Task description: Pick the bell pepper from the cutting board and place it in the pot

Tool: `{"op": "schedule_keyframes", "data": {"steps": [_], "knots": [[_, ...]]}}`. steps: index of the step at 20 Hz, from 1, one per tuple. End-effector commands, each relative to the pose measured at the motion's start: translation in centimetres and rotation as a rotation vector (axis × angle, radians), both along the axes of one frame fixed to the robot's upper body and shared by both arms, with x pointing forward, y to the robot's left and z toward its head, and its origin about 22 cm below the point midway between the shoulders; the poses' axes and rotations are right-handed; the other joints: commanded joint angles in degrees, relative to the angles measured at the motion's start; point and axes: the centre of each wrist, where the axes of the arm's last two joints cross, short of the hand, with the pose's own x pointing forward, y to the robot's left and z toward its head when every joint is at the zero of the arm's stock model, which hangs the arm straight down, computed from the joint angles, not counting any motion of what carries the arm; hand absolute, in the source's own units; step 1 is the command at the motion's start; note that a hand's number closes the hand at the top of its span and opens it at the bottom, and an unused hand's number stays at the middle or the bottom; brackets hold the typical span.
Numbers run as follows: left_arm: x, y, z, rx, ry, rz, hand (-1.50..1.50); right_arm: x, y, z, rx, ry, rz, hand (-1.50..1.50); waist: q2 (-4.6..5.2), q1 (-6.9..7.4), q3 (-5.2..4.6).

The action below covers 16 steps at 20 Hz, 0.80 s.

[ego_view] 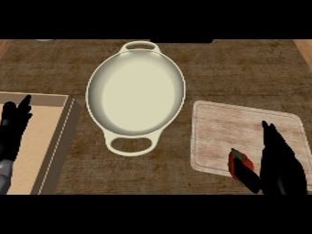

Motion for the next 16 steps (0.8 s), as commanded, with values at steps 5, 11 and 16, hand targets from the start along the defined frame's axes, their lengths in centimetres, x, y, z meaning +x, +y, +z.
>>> {"op": "schedule_keyframes", "data": {"steps": [5,11,16], "knots": [[0.2,0.1,0.0,0.004,0.003,-0.007,0.0,0.7,3.1,3.7,-0.042,0.175,-0.166,-1.5,0.17,0.35,0.27],[-0.5,0.7,-1.2,0.013,0.011,-0.005,0.0,1.6,2.9,2.7,-0.034,0.203,-0.185,-1.5,0.22,0.17,0.35],[-0.5,-0.1,0.2,0.004,-0.014,-0.018,0.0,2.8,1.6,1.6,-0.015,0.229,-0.196,-1.5,0.15,0.38,0.44]]}}
